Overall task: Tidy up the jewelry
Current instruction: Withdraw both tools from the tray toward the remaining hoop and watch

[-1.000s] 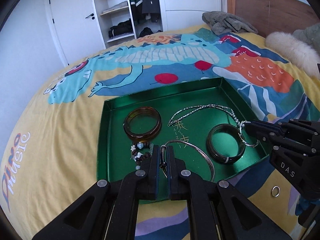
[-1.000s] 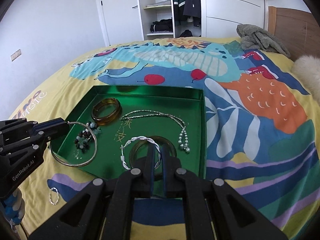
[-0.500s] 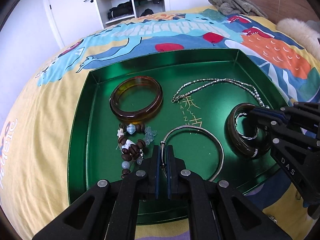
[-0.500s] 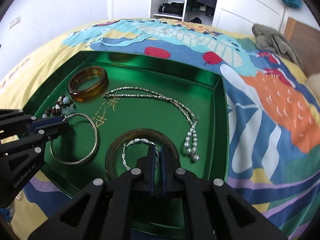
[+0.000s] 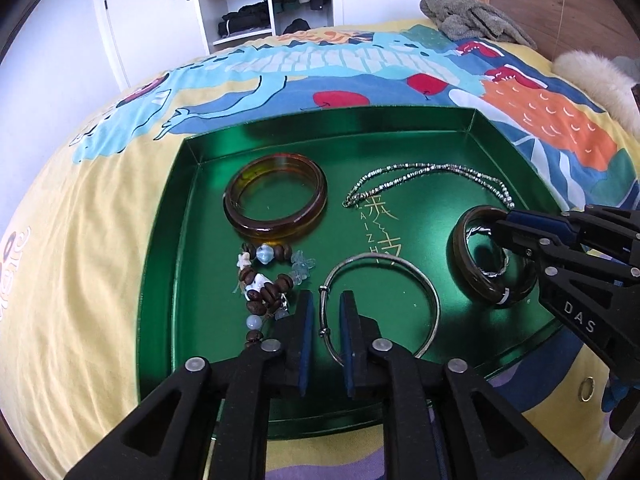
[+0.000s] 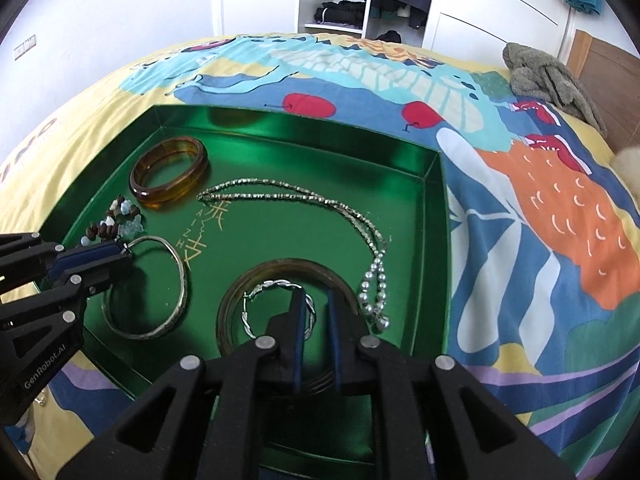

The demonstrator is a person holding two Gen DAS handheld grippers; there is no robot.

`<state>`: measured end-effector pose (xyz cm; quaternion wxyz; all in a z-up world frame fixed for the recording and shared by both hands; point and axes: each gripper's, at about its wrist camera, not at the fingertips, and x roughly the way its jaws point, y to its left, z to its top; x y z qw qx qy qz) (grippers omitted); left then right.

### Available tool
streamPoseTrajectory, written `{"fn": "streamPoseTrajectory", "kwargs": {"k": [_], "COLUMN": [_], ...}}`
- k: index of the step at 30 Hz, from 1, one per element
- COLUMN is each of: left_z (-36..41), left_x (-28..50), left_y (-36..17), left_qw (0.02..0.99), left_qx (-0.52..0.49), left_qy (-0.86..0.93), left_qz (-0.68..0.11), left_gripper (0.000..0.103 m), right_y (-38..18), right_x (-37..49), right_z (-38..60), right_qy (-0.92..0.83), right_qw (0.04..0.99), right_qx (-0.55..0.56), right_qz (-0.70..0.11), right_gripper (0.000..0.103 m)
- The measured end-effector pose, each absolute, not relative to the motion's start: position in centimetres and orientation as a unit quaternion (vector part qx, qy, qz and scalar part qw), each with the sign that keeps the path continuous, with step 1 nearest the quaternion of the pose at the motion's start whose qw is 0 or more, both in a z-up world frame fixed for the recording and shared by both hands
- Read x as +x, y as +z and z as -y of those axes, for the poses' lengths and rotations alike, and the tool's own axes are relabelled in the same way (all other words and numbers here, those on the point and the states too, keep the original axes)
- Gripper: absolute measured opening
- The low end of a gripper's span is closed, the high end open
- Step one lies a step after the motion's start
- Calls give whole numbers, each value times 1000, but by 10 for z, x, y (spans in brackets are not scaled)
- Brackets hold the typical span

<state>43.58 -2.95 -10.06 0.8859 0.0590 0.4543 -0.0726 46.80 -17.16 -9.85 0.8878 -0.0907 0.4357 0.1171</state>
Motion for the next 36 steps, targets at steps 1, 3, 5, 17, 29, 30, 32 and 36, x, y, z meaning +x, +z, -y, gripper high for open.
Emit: {"fn": "streamPoseTrajectory", "kwargs": {"k": [1, 3, 5, 17, 29, 30, 32, 36], "left_z": [28, 25, 21, -34, -80, -83, -87, -93], "left_x": [434, 428, 421, 337, 236, 229, 215, 189], "left_y": [-97, -86, -74, 39, 91, 94, 100, 109], "left_qw": [887, 891, 896, 930, 947, 948, 950, 954], "left_qx": [56, 51, 46, 30, 25, 24, 22, 16], "left_qy": [-73, -72, -71, -31, -6, -6, -4, -2], "left_qz": [-452, -445, -436, -366, -322, -318, -311, -299], "left_gripper": [18, 24, 28, 32, 32, 32, 32, 32], "right_y": [-95, -85, -70, 53, 111, 114, 120, 128], "right_x": [466, 460, 452, 350, 234, 227, 212, 184], "right_z": [173, 176, 179, 207, 216, 216, 216, 214], "right_qy": [117, 118, 116, 118, 113, 113, 114, 115], "right_qw": [890, 894, 900, 936, 951, 952, 954, 956], "right_qx": [-85, -76, -70, -34, -13, -12, -8, -8], "right_qz": [-433, -426, -415, -331, -288, -285, -279, -269], "right_gripper": [18, 23, 24, 24, 24, 24, 24, 24]}}
